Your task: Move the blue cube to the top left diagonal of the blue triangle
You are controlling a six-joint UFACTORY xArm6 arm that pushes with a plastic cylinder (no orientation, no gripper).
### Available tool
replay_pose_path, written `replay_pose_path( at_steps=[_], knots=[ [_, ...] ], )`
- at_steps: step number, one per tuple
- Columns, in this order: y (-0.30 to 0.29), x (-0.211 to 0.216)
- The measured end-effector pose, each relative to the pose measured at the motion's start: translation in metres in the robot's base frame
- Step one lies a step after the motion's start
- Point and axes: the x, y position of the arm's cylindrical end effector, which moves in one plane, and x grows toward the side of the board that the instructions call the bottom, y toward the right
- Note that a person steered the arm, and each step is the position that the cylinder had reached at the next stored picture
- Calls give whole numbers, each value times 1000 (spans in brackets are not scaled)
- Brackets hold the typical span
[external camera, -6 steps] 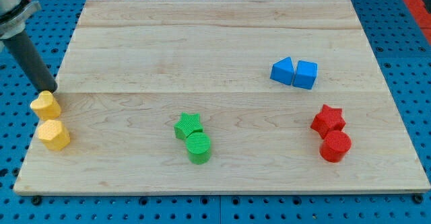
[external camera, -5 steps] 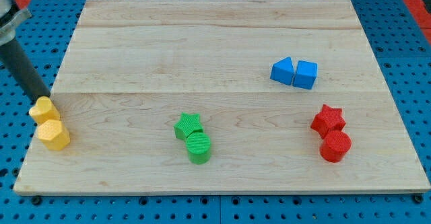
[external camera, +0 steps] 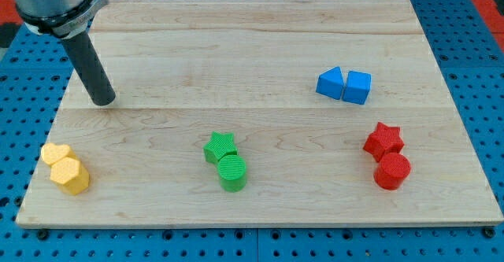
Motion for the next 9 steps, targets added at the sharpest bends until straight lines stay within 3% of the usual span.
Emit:
replay_pose_path(
  at_steps=[3, 5, 6, 7, 9],
  knots=[
    [26, -9],
    [307, -7],
    [363, 26],
    [358, 32],
    [402, 26]
  ],
)
